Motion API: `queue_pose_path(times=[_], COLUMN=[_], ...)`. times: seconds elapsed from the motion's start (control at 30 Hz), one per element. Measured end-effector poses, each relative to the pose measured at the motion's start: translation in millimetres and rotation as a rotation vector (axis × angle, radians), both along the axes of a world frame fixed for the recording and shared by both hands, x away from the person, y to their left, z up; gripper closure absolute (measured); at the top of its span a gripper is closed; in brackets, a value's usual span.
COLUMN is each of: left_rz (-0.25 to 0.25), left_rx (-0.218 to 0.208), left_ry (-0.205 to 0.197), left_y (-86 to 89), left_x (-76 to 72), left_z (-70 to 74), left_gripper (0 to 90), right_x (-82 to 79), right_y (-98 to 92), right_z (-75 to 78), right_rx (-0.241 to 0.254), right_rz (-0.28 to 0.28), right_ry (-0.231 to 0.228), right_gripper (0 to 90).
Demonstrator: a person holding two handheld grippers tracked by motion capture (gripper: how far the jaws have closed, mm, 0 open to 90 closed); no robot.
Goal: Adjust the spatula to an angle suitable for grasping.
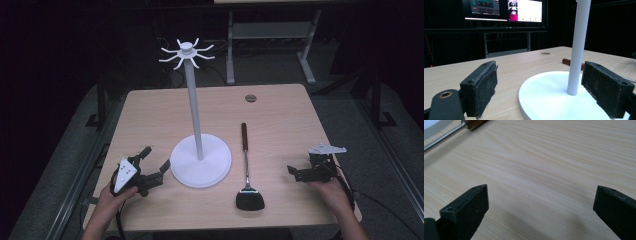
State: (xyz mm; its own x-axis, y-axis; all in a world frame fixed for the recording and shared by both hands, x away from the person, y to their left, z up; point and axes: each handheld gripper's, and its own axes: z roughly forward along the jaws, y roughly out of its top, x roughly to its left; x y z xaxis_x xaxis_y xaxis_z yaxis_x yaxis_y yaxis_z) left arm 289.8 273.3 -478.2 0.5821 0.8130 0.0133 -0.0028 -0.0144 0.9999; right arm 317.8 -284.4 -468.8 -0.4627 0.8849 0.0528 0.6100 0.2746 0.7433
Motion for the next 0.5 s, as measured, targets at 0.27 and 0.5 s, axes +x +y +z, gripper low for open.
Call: queue_pose_path(times=[0.27, 0.5], left_rz=[0.003, 0.004], left_rx=[-0.001, -0.001], left_ry=[0.002, 0.0], left_y=[-0.2, -0.3], left_x=[-0.2, -0.2], left_z=[0.1, 0.1], left_gripper=[12.7, 12.6], right_x=[9.3, 26.0], right_y=[11.0, 22.1], right_z=[10.4, 17.4], right_rx=[0.029, 0.046], right_rz=[0.03, 0.063], right_ry=[-0.016, -0.037], right_gripper=[9.3, 16.0])
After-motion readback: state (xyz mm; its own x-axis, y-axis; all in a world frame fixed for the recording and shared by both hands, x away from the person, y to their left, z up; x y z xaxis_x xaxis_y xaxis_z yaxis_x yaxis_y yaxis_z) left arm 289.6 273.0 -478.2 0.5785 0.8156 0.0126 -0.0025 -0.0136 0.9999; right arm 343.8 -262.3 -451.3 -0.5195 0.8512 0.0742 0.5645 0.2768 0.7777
